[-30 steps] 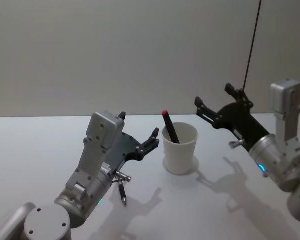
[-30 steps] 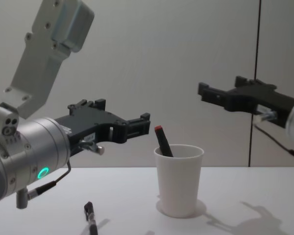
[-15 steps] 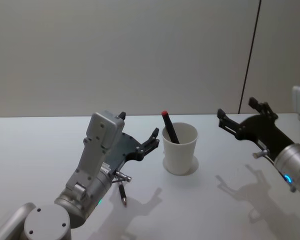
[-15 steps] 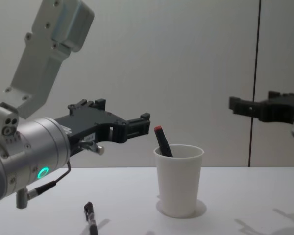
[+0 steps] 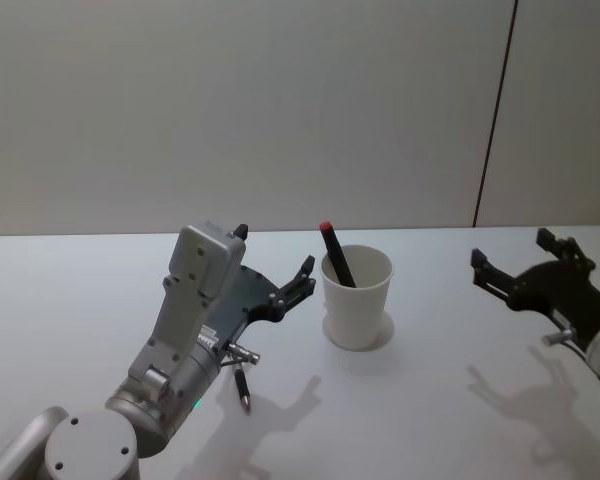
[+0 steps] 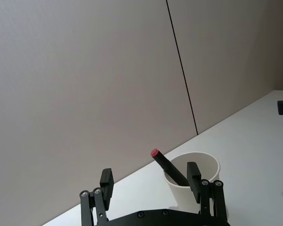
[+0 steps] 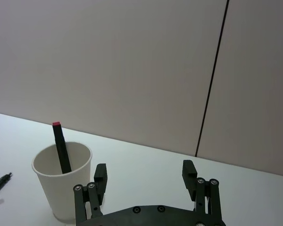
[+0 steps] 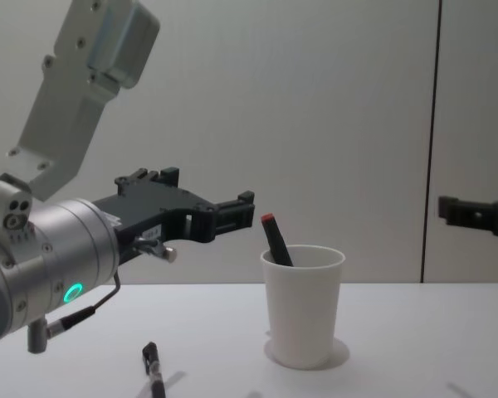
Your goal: Place the pen into the pen holder.
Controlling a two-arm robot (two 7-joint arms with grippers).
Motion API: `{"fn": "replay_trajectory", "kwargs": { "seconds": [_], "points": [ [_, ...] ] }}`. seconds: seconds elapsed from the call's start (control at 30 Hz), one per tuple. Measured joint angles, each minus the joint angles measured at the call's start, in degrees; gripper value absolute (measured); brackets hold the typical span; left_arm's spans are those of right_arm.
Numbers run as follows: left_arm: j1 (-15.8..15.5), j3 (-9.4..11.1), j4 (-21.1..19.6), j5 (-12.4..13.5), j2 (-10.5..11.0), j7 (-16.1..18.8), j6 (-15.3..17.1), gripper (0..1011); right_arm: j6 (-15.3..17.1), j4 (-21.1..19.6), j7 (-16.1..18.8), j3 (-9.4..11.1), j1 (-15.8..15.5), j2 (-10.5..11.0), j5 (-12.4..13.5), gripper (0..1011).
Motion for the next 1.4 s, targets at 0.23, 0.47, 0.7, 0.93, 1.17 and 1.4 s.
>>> {"fn": "replay_trajectory", "kwargs": {
  "seconds": [0.23,0.47,0.7,0.93,1.17,1.4],
  "points": [
    [0.0,0.0,0.0,0.0,0.0,0.0,0.0,1003,1.4,-2.2,-1.5,0.8,-2.2,1.2,0.6,1002],
    [0.0,0.0,0.0,0.0,0.0,0.0,0.0,1002,2.3,-3.5,-2.4,1.3,-3.5,2.0,0.9,1002],
    [0.0,0.0,0.0,0.0,0.0,0.0,0.0,1003,2.8,-4.3,-2.9,1.6,-4.3,2.5,1.1,1002],
    [0.0,0.0,0.0,0.0,0.0,0.0,0.0,1003,3.1,-4.8,-3.2,1.8,-4.8,2.8,1.2,1002],
    [0.0,-0.1,0.0,0.6,0.0,-0.1,0.3,1003,3.2,-5.0,-3.4,1.9,-5.1,2.9,1.3,1002],
    [-0.2,-0.4,-0.1,1.9,0.1,-0.2,2.1,1003,3.3,-5.2,-3.5,1.9,-5.2,3.0,1.3,1002]
  ]
}}
